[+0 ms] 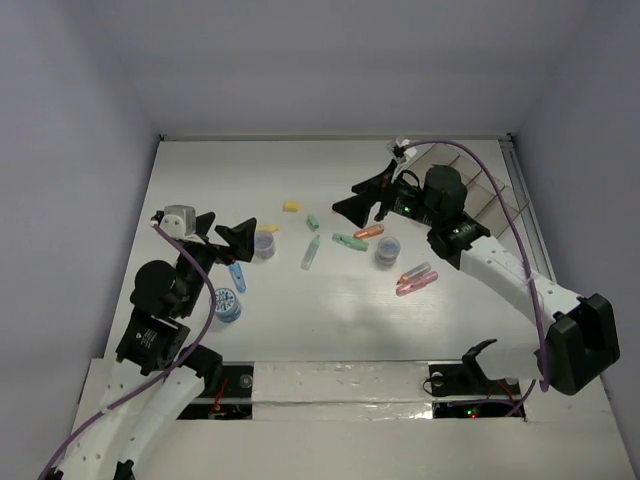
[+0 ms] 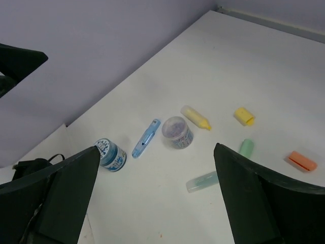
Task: Sort the stationery into containers
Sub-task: Pick up the stationery from the center of the board, then place the stationery in the storage box.
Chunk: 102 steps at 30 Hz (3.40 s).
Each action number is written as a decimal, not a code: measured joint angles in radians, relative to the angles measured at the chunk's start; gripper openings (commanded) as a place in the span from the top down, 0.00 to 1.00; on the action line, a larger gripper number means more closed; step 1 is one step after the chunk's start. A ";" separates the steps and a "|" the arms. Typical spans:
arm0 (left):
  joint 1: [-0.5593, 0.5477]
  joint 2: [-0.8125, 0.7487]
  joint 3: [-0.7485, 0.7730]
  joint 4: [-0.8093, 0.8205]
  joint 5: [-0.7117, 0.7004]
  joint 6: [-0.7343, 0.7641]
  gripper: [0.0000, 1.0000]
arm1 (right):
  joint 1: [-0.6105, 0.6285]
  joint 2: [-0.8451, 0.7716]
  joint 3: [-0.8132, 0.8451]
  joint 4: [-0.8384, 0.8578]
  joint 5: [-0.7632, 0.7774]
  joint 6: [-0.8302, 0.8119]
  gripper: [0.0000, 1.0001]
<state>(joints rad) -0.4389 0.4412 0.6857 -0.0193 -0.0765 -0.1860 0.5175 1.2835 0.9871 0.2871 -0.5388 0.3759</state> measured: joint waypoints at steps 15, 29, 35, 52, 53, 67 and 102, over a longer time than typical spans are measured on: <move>0.029 -0.051 -0.001 -0.006 -0.198 -0.019 0.01 | 0.252 0.370 0.285 -0.262 0.262 -0.177 0.48; 0.029 -0.104 -0.001 -0.040 -0.288 -0.040 0.01 | 0.376 0.762 0.656 -0.544 0.477 -0.261 0.00; 0.028 -0.129 -0.001 -0.051 -0.299 -0.044 0.01 | 0.421 0.906 0.803 -0.629 0.503 -0.279 0.00; 0.020 -0.149 -0.001 -0.053 -0.296 -0.043 0.01 | 0.447 1.081 0.987 -0.679 0.585 -0.313 0.10; 0.020 -0.149 -0.001 -0.053 -0.295 -0.043 0.01 | 0.447 1.083 0.987 -0.679 0.590 -0.314 0.10; 0.020 -0.149 -0.001 -0.053 -0.278 -0.043 0.01 | 0.455 1.088 0.987 -0.668 0.621 -0.320 0.18; -0.065 -0.283 -0.003 -0.051 -0.160 -0.040 0.03 | 0.214 0.408 0.603 -0.586 0.935 -0.270 0.74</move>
<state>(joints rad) -0.5041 0.1581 0.6827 -0.0708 -0.2367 -0.2256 0.7311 1.6913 1.5906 -0.2985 0.3965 0.1055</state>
